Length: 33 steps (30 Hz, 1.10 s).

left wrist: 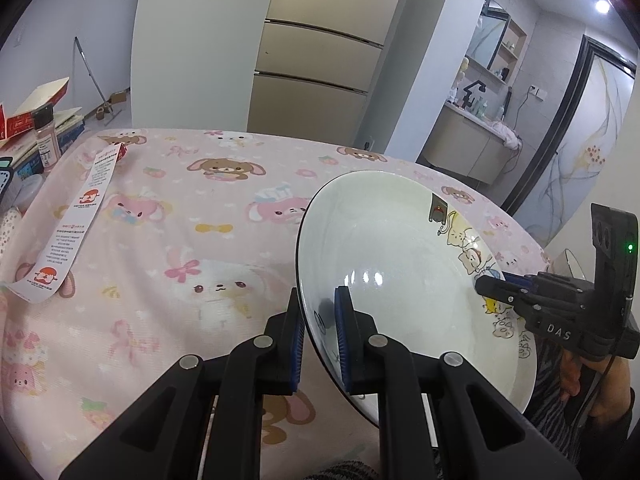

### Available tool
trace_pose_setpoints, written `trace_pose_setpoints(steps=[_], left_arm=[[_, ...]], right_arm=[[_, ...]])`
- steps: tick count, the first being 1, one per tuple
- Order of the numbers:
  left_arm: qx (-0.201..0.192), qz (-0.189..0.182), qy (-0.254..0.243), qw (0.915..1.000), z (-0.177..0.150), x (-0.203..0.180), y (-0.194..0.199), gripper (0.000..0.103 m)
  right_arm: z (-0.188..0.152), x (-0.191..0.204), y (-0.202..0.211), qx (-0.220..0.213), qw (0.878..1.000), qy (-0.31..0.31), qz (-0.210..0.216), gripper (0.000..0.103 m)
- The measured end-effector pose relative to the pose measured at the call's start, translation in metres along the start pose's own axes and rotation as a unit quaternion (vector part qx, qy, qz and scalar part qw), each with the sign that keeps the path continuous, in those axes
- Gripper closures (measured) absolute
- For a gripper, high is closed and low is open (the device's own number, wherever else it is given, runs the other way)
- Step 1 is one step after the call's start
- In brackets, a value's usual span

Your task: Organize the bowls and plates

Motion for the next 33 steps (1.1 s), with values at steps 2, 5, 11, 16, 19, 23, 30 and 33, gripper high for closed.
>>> trace_pose_setpoints(steps=[2,5,11,16,19,23,30,33], left_arm=[[0.0,0.0,-0.003,1.0,0.0,0.0,-0.001,0.088],[0.0,0.001,-0.004,1.0,0.001,-0.001,-0.001,0.088],[0.006,0.003,-0.013,0.9999,-0.001,-0.003,-0.004,0.088],[0.009,0.009,-0.028,0.9995,-0.004,-0.006,-0.006,0.088],[0.012,0.008,-0.031,0.9994,-0.005,-0.007,-0.007,0.088],[0.019,0.003,-0.044,0.9989,-0.008,-0.011,-0.009,0.088],[0.024,-0.003,-0.07,0.9973,-0.013,-0.021,-0.01,0.088],[0.027,-0.002,-0.074,0.9969,-0.014,-0.022,-0.011,0.088]], right_arm=[[-0.002,0.002,-0.001,0.007,1.0,0.019,-0.013,0.081],[-0.002,0.005,0.0,0.008,0.998,0.048,-0.03,0.079],[-0.004,0.014,0.004,0.008,0.991,0.116,-0.067,0.071],[-0.007,0.019,0.007,0.007,0.98,0.17,-0.101,0.071],[-0.007,0.019,0.01,0.006,0.978,0.18,-0.106,0.07],[-0.006,0.022,0.013,0.002,0.972,0.201,-0.123,0.068],[-0.002,0.022,0.018,-0.011,0.968,0.21,-0.135,0.055],[0.004,0.019,0.022,-0.028,0.968,0.206,-0.143,0.049]])
Point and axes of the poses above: each gripper's, at about its wrist camera, not at the fingertips, and y roughly against the way its jaws point, x to its left, z to its top, the point moved 7 cm from there along -y, roughly the way its jaws point, and after that the axes turned 12 degrees about -x, right-handed, at the moved point
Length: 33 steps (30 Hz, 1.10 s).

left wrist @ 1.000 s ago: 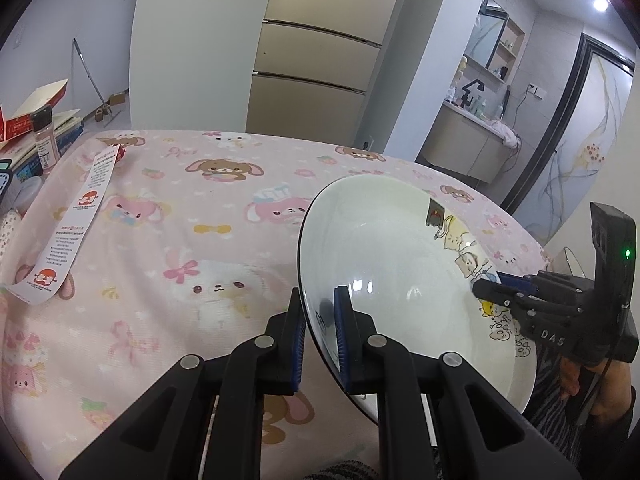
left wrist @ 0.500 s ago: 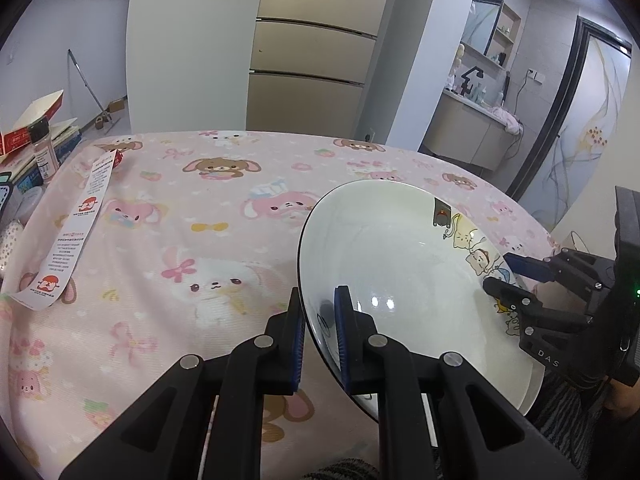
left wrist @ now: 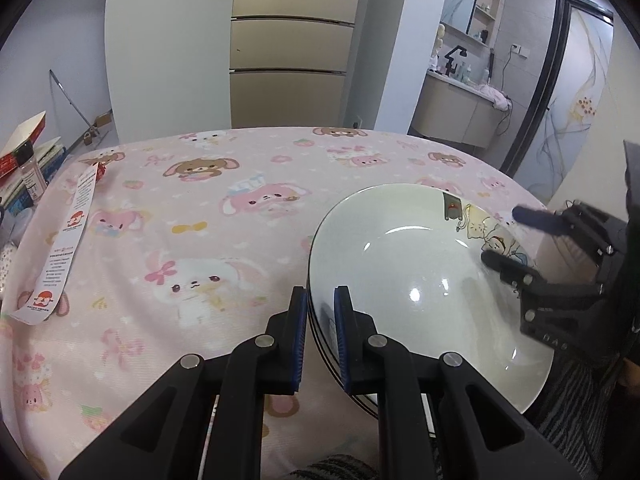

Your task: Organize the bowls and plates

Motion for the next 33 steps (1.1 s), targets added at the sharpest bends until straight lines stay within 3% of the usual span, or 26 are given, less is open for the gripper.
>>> trace_pose_setpoints(steps=[1,2,5,7,10,12,13,14,21,33], left_arm=[[0.002,0.002,0.001,1.0,0.0,0.001,-0.001,0.088],[0.002,0.003,0.002,1.0,0.0,0.002,-0.001,0.088],[-0.003,0.01,-0.002,0.9999,0.001,0.001,0.001,0.088],[-0.007,0.016,-0.009,0.9998,0.002,0.0,0.003,0.088],[-0.009,0.021,-0.01,0.9997,0.003,0.001,0.003,0.086],[-0.01,0.024,-0.005,0.9997,0.004,0.003,0.003,0.054],[-0.012,0.029,-0.003,0.9995,0.005,0.005,0.004,0.008],[-0.017,0.033,-0.002,0.9993,0.007,0.006,0.005,0.0],[-0.044,0.041,-0.014,0.9981,0.014,0.005,0.011,0.0],[-0.06,0.051,-0.027,0.9965,0.017,0.002,0.019,0.0]], right_arm=[[0.002,-0.003,0.001,-0.006,1.0,-0.004,-0.003,0.046],[0.004,-0.005,0.002,-0.012,1.0,-0.007,-0.006,0.032],[0.012,-0.009,0.009,-0.041,0.999,-0.014,-0.018,0.007],[0.018,-0.01,0.013,-0.06,0.998,-0.018,-0.018,0.0],[0.022,-0.01,0.016,-0.073,0.997,-0.024,-0.009,0.0],[0.024,-0.01,0.018,-0.078,0.997,-0.027,-0.009,0.0],[0.025,-0.011,0.019,-0.083,0.996,-0.029,-0.012,0.0],[0.027,-0.012,0.02,-0.089,0.995,-0.031,-0.014,0.0],[0.035,-0.019,0.032,-0.125,0.991,-0.042,-0.023,0.0],[0.04,-0.02,0.04,-0.145,0.988,-0.047,-0.02,0.0]])
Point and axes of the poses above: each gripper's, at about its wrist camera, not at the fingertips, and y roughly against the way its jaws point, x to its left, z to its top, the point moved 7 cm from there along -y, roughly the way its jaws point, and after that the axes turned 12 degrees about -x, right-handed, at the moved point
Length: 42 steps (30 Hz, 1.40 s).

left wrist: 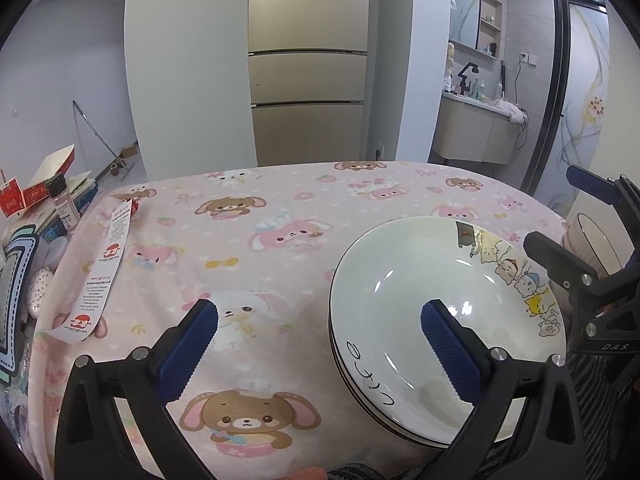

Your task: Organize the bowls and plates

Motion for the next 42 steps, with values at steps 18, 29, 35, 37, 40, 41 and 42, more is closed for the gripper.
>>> trace_pose_setpoints(steps=[18,29,35,37,40,41,42], left_arm=[[-0.022,0.011,-0.007,0.9997,0.006,0.001,0.007,0.0],[-0.064,-0.007,-0.044,0.9969,0.017,-0.016,0.022,0.0],[-0.096,-0.005,-0.044,0.9944,0.031,-0.019,0.039,0.0],[-0.103,-0.019,-0.033,0.9939,0.039,-0.024,0.047,0.0],[-0.115,-0.065,-0.015,0.9912,0.055,-0.041,0.064,0.0],[-0.118,-0.072,-0.016,0.9903,0.059,-0.048,0.068,0.0],[-0.12,-0.078,-0.021,0.9895,0.063,-0.056,0.071,0.0]], right_arm=[[0.007,-0.004,0.008,-0.021,0.999,-0.038,0.016,0.0],[0.025,-0.013,0.026,-0.056,0.988,-0.119,0.086,0.0],[0.042,-0.036,0.045,-0.087,0.984,-0.138,0.074,0.0],[0.047,-0.047,0.053,-0.091,0.983,-0.142,0.067,0.0],[0.054,-0.064,0.065,-0.097,0.982,-0.15,0.057,0.0],[0.056,-0.069,0.069,-0.099,0.982,-0.152,0.054,0.0],[0.057,-0.075,0.074,-0.099,0.982,-0.154,0.051,0.0]])
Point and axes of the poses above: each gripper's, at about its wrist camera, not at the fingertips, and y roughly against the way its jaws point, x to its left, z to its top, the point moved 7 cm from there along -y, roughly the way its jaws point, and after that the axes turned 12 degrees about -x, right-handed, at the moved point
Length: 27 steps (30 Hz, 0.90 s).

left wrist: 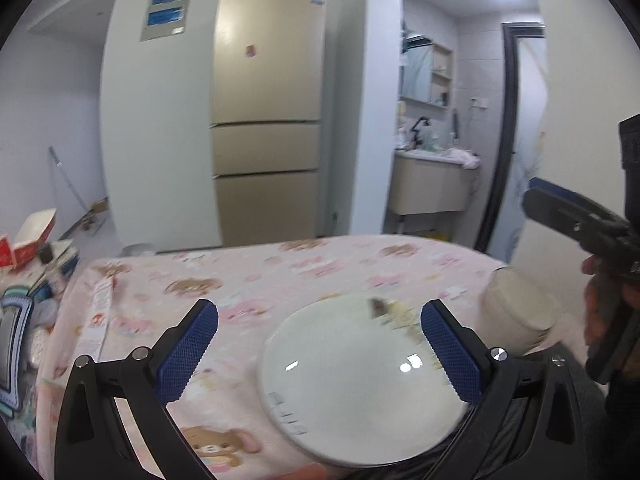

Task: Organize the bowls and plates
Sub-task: 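Move both tools toward the nested pink and white bowls, then grip the nested bowls' rim with the right tool while the left tool grips the opposite rim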

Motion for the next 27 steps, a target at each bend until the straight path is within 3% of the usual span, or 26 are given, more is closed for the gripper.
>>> trace_pose_setpoints(steps=[7,13,17,21,27], left_arm=[[0.012,-0.082,-0.021,0.9963,0.021,-0.074,-0.012,0.0],[0.057,-0.128,-0.019,0.99,0.015,-0.122,-0.043,0.0],[0.107,-0.159,0.011,0.9813,0.002,-0.143,-0.069,0.0],[0.163,-0.184,0.048,0.9683,-0.014,-0.16,-0.093,0.0],[0.229,-0.163,0.025,0.9594,-0.047,-0.185,-0.119,0.0]], right_arm=[[0.0,-0.031,0.026,0.039,0.999,-0.018,0.002,0.0],[-0.013,-0.072,0.047,0.061,0.997,-0.029,-0.039,0.0],[-0.037,-0.097,0.053,0.085,0.993,-0.061,-0.05,0.0],[-0.076,-0.132,0.051,0.125,0.981,-0.139,-0.05,0.0],[-0.136,-0.167,0.045,0.173,0.956,-0.234,-0.047,0.005]])
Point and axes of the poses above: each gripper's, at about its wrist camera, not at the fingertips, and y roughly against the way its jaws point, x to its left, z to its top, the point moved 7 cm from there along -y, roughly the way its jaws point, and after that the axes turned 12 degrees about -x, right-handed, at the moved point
